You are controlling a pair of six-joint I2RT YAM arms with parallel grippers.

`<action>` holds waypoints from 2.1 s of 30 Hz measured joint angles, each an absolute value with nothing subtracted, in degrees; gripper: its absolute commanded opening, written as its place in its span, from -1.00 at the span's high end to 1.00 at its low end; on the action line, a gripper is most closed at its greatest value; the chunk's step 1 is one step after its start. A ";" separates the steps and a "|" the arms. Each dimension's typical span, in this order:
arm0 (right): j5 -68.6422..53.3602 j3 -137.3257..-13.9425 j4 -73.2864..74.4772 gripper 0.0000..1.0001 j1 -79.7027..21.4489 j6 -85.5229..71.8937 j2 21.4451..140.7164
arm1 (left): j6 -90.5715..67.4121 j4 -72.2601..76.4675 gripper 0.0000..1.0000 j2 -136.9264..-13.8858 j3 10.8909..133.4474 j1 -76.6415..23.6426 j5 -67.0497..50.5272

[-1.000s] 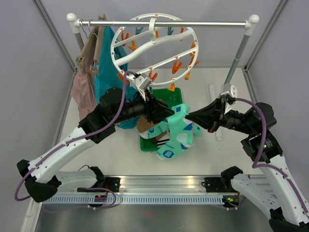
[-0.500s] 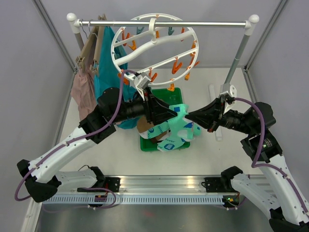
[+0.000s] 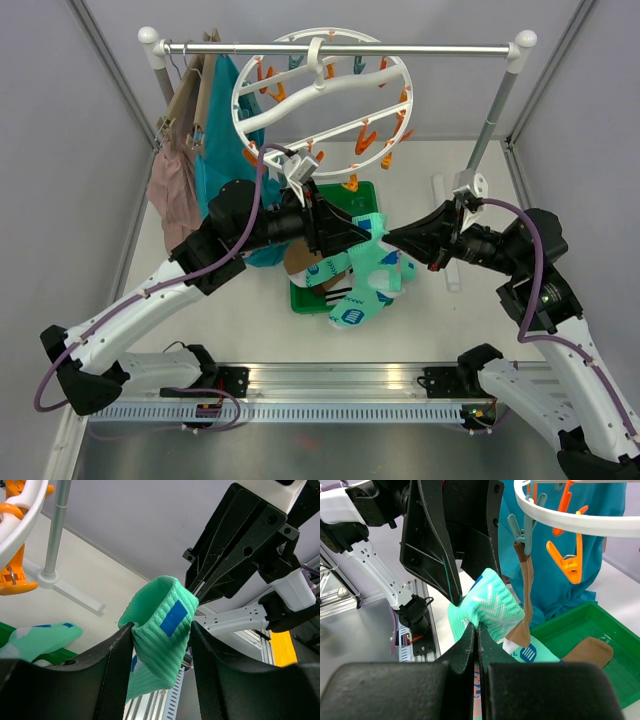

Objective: Clip the socks to the hanger
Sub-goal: Pick up the sock from the bin, then open the clamp at the hanger.

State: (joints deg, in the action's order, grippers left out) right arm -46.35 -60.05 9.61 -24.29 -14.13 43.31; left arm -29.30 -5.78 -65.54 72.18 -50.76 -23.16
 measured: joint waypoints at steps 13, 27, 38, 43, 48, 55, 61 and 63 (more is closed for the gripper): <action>-44.03 -60.05 10.26 0.99 -25.04 -13.21 44.45 | -29.30 -5.43 0.86 -65.73 72.16 -50.76 -25.34; -33.58 -60.03 14.70 -0.25 -26.41 -9.43 47.75 | -9.30 -16.71 0.95 -65.60 71.90 -50.76 -18.00; -21.87 -63.48 13.41 -0.30 -32.01 -7.38 52.58 | 2.74 -17.76 0.95 -64.49 69.38 -50.76 -11.11; -14.04 -63.94 9.98 -0.39 -39.35 -2.81 54.63 | 4.10 -18.48 0.95 -64.49 69.38 -50.76 -8.88; -8.40 -62.54 6.15 -0.50 -42.15 2.28 55.24 | 4.16 -19.16 0.95 -64.47 69.38 -50.76 -8.03; -4.34 -62.43 3.01 -0.51 -42.17 6.00 58.19 | 4.16 -19.75 0.95 -63.86 69.38 -50.76 -7.86; -3.95 -62.65 2.04 -0.51 -42.17 7.16 61.65 | 4.16 -19.84 0.95 -62.43 69.38 -50.76 -7.86; -3.70 -62.76 1.74 -0.51 -42.17 7.40 61.73 | 4.16 -19.86 0.95 -62.33 69.38 -50.76 -7.86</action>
State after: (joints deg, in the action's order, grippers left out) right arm -3.70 -62.76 1.74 -42.17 7.40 61.73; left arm 4.16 -19.86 -62.33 69.38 -50.76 -7.86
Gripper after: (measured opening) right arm 0.757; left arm 0.072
